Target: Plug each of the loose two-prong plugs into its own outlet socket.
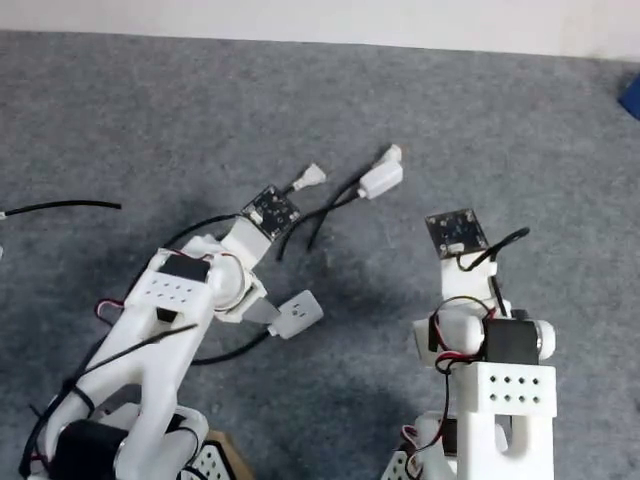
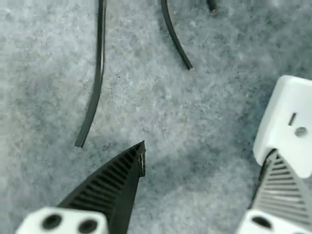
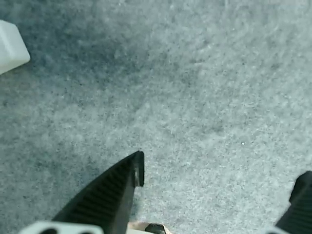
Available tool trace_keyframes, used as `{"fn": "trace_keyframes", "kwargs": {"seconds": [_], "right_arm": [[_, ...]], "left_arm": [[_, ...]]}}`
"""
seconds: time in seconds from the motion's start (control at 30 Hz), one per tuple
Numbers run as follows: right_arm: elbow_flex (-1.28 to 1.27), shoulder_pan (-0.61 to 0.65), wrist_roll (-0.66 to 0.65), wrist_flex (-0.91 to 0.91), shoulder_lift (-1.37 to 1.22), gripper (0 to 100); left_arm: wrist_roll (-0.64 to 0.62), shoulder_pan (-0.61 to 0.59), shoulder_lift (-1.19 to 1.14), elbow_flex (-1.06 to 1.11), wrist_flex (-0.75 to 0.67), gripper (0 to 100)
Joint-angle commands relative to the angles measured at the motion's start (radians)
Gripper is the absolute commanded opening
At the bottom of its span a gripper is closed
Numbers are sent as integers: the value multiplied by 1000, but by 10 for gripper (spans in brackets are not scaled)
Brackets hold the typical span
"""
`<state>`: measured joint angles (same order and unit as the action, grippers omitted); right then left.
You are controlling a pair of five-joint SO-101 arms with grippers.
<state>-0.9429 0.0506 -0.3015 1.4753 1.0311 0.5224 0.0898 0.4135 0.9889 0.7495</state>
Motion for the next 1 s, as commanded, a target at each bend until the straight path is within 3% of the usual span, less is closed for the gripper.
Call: {"fn": "trace_keyframes", "kwargs": {"seconds": [0.0, 0.37, 0.43, 0.53, 0.67, 0.8, 0.97], "right_arm": [[2, 7, -11, 10, 15, 443], [-16, 7, -15, 7, 15, 443], [-16, 7, -17, 7, 15, 443], [-16, 7, -14, 4, 12, 443], [-10, 7, -11, 4, -61, 443], [-7, 7, -11, 2, -134, 443], [-7, 7, -11, 2, -139, 443]], "left_arm": [[3, -2, -90, -19, -60, 351], [3, -10, -240, -93, -80, 351], [3, -19, -209, -113, -69, 351], [-25, -19, -91, -131, 61, 351], [-87, 99, 142, -88, 195, 351], [-101, 188, 278, 4, 187, 351], [-97, 186, 180, 24, 95, 351]]}}
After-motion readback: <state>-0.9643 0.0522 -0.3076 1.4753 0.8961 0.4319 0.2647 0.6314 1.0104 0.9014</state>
